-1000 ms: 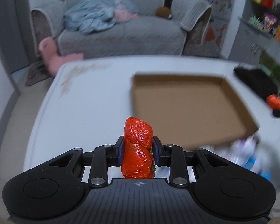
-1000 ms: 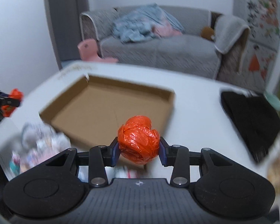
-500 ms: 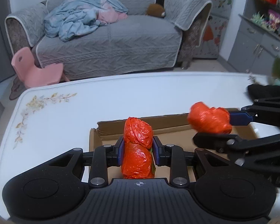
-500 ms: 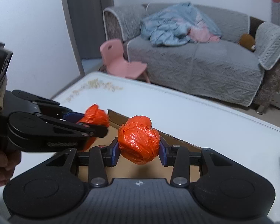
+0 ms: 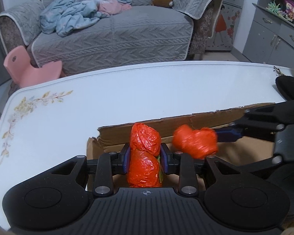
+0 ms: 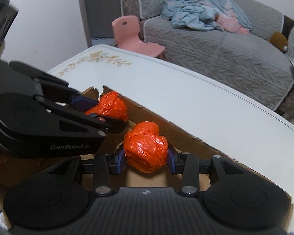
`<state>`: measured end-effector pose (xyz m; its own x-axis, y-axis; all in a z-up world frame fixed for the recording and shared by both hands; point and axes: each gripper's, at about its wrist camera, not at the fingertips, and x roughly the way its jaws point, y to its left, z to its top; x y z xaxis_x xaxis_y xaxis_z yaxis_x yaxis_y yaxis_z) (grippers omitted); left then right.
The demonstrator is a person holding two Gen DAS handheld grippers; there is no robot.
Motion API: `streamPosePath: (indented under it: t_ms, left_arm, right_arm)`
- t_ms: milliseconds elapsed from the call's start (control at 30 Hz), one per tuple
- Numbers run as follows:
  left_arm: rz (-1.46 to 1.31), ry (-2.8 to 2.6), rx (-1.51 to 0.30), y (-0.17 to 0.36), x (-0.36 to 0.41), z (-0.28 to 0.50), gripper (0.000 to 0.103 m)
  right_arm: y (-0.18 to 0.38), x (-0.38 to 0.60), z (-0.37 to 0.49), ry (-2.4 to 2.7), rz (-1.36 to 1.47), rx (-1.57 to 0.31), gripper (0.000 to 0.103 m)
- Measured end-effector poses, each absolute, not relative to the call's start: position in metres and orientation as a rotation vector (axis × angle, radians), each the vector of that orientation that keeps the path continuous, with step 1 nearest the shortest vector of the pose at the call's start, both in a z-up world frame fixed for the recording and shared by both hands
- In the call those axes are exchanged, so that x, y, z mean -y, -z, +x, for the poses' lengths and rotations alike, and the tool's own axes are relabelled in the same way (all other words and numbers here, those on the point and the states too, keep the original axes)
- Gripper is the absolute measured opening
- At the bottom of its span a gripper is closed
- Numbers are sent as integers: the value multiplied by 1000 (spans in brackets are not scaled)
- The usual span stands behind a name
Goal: Organize objects
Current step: 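Carry both orange balls into the cardboard tray and open both tools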
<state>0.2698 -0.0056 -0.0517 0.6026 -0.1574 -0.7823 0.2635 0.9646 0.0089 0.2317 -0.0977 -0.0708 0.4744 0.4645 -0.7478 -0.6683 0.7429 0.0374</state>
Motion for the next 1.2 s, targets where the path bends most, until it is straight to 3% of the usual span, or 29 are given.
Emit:
streamPosePath:
  t_ms: [200, 267, 367, 433, 533, 867, 1033, 1200]
  left_arm:
    - [136, 244, -894, 53, 8, 271, 39]
    - [137, 235, -889, 53, 6, 272, 48]
    - [141, 224, -886, 52, 6, 271, 51]
    - [143, 215, -874, 49, 6, 269, 62]
    - [155, 209, -851, 43, 7, 265, 70]
    - [177, 213, -823, 32, 10, 257, 73]
    - [177, 207, -818, 28, 7, 254, 73]
    - [179, 202, -817, 23, 4, 251, 74]
  right_arm:
    - [76, 90, 229, -706, -312, -817, 38]
    - [77, 90, 230, -705, -309, -819, 38]
    - [77, 90, 230, -706, -304, -819, 39]
    - [77, 88, 231, -706, -307, -822, 39]
    - [76, 87, 230, -709, -316, -825, 40]
    - [76, 78, 228, -728, -331, -836, 44]
    - [74, 82, 229, -710, -331, -827, 55]
    - [71, 83, 230, -697, -346, -829, 57]
